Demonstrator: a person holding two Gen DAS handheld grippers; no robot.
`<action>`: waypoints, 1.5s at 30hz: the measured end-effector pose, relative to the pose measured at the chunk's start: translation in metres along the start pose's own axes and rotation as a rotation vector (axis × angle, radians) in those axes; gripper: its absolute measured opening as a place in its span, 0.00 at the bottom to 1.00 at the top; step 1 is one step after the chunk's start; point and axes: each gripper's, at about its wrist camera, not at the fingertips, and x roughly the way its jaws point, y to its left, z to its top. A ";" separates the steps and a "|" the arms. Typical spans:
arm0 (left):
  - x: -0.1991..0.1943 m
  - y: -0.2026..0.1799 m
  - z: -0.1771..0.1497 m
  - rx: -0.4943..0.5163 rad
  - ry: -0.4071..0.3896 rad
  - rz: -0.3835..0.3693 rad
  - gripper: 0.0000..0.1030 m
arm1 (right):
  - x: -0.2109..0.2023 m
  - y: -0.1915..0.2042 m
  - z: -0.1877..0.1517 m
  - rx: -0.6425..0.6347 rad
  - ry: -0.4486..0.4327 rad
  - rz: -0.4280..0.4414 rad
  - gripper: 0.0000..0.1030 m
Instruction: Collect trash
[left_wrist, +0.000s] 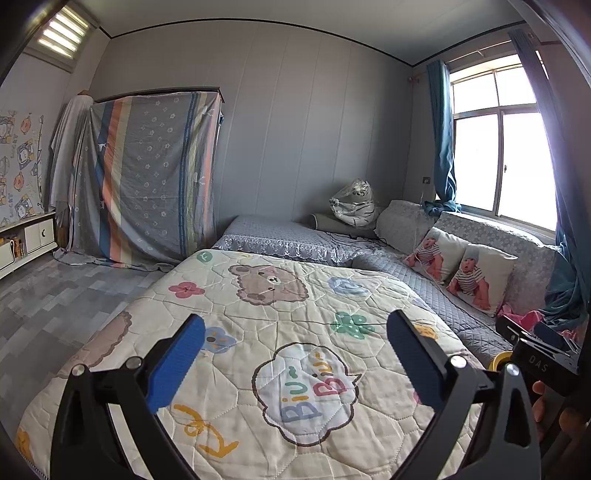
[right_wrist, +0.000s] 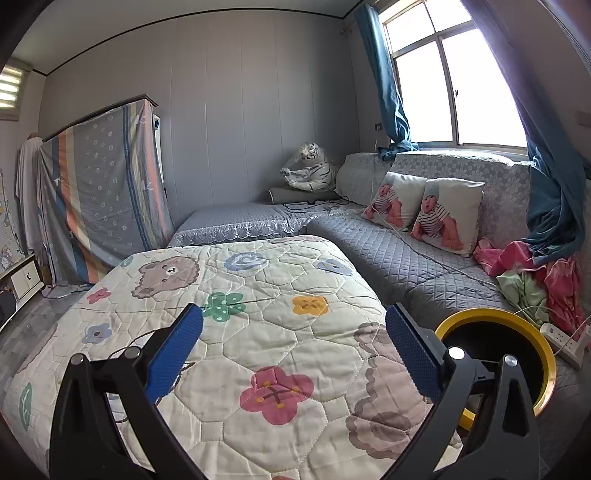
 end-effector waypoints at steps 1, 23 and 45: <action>0.001 0.000 0.000 -0.004 0.003 -0.005 0.92 | 0.000 0.000 0.000 -0.001 0.001 0.000 0.92; 0.005 -0.005 -0.002 0.013 0.006 -0.013 0.92 | 0.004 -0.003 -0.002 0.015 0.016 -0.006 0.92; 0.011 -0.012 -0.003 0.017 0.016 -0.028 0.92 | 0.007 -0.002 -0.006 0.038 0.040 -0.002 0.92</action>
